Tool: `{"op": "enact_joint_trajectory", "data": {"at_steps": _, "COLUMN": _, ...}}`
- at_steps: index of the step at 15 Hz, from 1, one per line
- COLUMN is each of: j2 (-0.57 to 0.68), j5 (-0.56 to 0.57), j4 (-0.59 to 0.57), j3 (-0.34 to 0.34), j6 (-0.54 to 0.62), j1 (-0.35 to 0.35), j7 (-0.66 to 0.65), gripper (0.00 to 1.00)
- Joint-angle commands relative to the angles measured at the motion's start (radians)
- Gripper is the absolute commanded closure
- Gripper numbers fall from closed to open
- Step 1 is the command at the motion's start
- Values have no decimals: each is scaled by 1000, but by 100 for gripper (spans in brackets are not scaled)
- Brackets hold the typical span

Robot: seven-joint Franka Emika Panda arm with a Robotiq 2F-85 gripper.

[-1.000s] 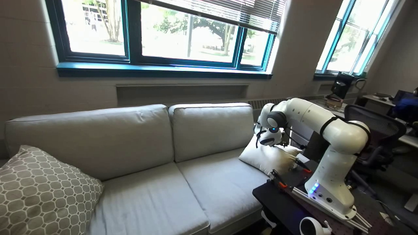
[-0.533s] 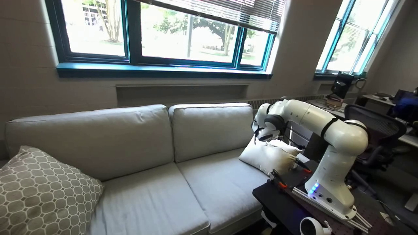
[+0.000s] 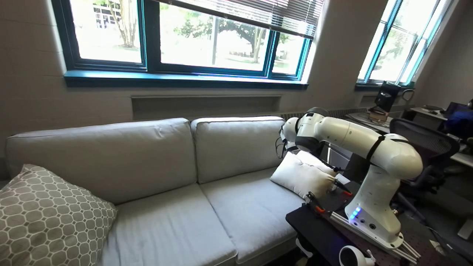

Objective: Arrange the cushions on the couch

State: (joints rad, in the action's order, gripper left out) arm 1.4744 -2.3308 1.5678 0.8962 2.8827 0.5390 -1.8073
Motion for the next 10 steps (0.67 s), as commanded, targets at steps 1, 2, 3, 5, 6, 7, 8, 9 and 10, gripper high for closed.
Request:
{"op": "enact_joint_trajectory", "data": {"at_steps": 1, "j2": -4, "j5": -95, "j4": 60, "j3": 37, "j6": -219, "j1": 42, "j7": 170, "gripper": 0}}
{"op": "enact_joint_trajectory", "data": {"at_steps": 2, "j2": -12, "j5": -93, "j4": 69, "j3": 33, "j6": -281, "j1": 41, "j7": 202, "gripper": 0}}
{"op": "enact_joint_trajectory", "data": {"at_steps": 3, "j2": -18, "j5": -81, "j4": 76, "j3": 29, "j6": -340, "j1": 40, "j7": 228, "gripper": 0}}
{"op": "enact_joint_trajectory", "data": {"at_steps": 5, "j2": -13, "j5": -48, "j4": 64, "j3": 19, "j6": -434, "j1": 41, "j7": 262, "gripper": 0}}
{"op": "enact_joint_trajectory", "data": {"at_steps": 6, "j2": -9, "j5": -33, "j4": 59, "j3": 17, "j6": -475, "j1": 46, "j7": 282, "gripper": 0}}
{"op": "enact_joint_trajectory", "data": {"at_steps": 7, "j2": -161, "j5": 70, "j4": 21, "j3": -137, "j6": -397, "j1": -77, "j7": 434, "gripper": 0}}
{"op": "enact_joint_trajectory", "data": {"at_steps": 8, "j2": -168, "j5": 122, "j4": -6, "j3": -175, "j6": -378, "j1": -97, "j7": 469, "gripper": 0}}
{"op": "enact_joint_trajectory", "data": {"at_steps": 9, "j2": -192, "j5": 138, "j4": -7, "j3": -229, "j6": -285, "j1": -146, "j7": 461, "gripper": 0}}
{"op": "enact_joint_trajectory", "data": {"at_steps": 10, "j2": -212, "j5": 176, "j4": -26, "j3": -282, "j6": -268, "j1": -178, "j7": 497, "gripper": 0}}
